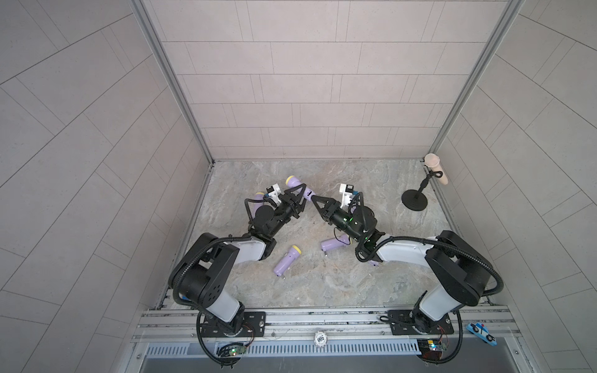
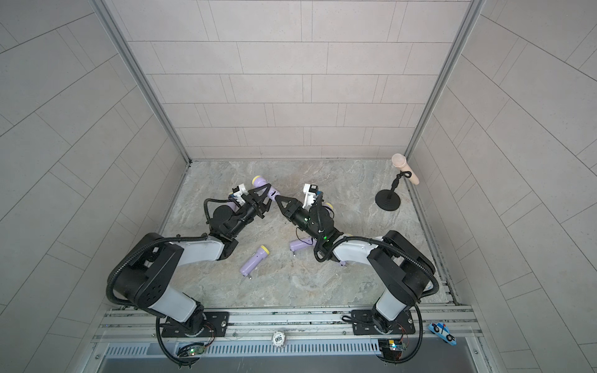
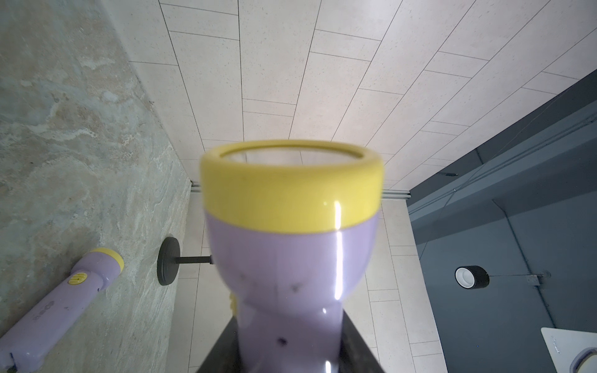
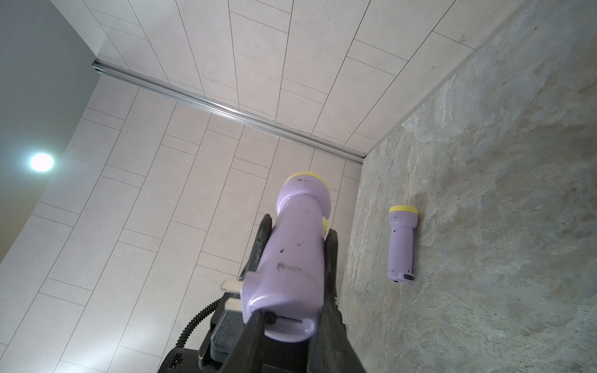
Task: Close the plug at the bottom of the flashlight
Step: Close the plug of the flashlight.
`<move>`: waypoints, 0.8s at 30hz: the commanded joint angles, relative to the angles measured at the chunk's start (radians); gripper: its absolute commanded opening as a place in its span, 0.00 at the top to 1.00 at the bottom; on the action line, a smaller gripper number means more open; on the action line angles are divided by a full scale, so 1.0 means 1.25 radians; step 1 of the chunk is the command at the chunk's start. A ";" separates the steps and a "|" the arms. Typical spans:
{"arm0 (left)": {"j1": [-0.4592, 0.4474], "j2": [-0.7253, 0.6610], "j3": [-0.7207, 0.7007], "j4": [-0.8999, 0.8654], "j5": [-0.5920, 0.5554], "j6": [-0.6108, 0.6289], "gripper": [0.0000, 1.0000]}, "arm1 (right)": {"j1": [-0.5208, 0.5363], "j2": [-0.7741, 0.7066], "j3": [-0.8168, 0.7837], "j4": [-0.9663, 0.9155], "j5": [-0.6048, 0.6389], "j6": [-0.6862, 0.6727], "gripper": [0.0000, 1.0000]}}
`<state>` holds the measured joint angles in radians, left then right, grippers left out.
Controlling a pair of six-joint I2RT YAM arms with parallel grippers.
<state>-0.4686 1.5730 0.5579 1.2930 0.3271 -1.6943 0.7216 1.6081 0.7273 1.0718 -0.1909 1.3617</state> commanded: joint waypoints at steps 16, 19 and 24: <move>-0.069 -0.025 0.015 0.027 0.098 0.004 1.00 | 0.007 0.002 0.034 -0.018 -0.006 -0.001 0.77; -0.072 -0.027 0.015 0.027 0.097 0.004 1.00 | 0.006 0.005 0.035 -0.023 -0.004 0.002 0.78; -0.072 -0.036 0.018 0.027 0.096 0.005 1.00 | 0.006 0.012 0.037 -0.029 -0.002 0.006 0.80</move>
<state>-0.4850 1.5673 0.5579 1.2716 0.2798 -1.6897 0.7193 1.6081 0.7273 1.0435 -0.1818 1.3628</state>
